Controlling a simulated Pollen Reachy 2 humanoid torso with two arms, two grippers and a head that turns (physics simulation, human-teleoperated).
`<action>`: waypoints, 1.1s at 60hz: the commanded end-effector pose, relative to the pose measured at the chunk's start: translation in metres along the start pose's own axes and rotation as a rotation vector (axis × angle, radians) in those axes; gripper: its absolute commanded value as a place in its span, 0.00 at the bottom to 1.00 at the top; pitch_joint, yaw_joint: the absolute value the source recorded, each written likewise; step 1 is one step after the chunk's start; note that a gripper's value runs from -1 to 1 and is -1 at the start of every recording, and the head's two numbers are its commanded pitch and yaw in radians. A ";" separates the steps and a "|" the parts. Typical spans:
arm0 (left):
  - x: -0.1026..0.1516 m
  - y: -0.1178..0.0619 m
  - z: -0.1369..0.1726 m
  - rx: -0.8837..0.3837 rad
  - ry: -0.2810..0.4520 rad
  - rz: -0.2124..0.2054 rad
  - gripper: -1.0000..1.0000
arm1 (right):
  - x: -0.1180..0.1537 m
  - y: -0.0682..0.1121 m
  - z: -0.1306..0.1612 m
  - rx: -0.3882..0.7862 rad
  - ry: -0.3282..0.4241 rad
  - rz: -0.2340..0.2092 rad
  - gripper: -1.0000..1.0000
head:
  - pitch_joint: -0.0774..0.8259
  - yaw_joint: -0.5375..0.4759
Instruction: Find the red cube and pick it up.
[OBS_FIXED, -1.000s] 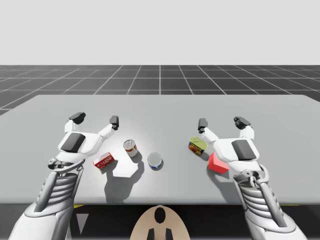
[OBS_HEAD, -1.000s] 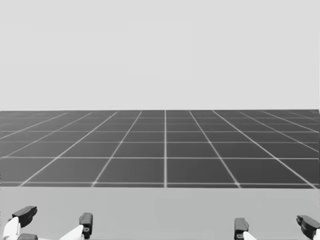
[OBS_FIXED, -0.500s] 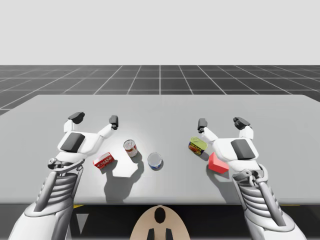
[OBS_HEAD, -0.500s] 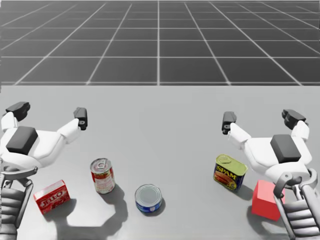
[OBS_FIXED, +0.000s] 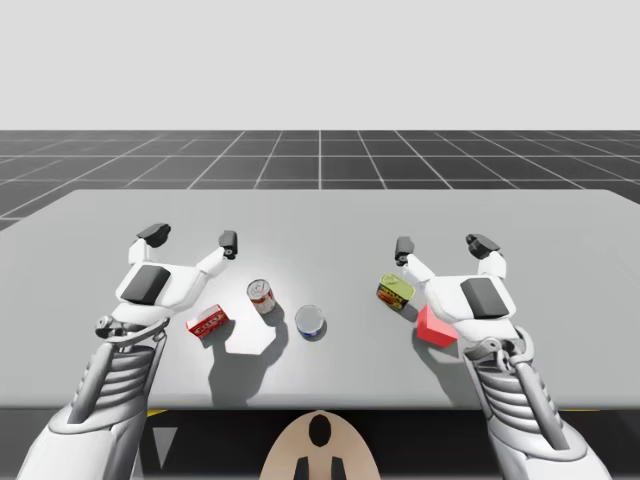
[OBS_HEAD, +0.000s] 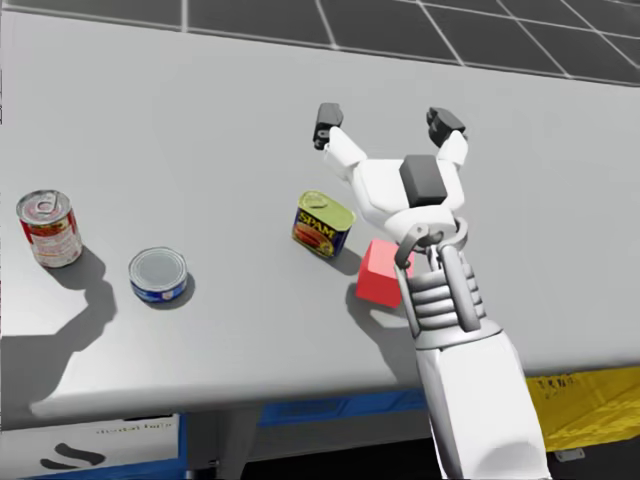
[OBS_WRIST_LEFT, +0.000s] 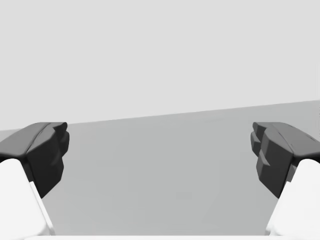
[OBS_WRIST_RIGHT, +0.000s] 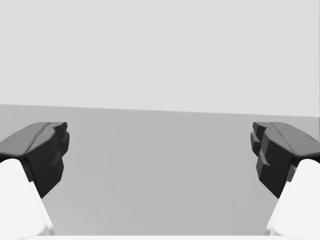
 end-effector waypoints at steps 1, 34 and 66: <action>0.000 -0.001 0.000 -0.008 -0.001 0.004 0.00 | -0.001 0.003 0.000 -0.002 0.000 -0.017 0.00 | 0.90 0.18; 0.000 -0.002 0.000 -0.008 0.003 0.011 0.00 | 0.018 0.007 0.042 -0.065 0.045 -0.061 0.00 | 0.91 0.13; -0.001 -0.002 0.000 -0.013 0.006 0.013 0.00 | -0.054 0.022 0.110 -0.218 0.228 -0.106 0.00 | 0.92 0.12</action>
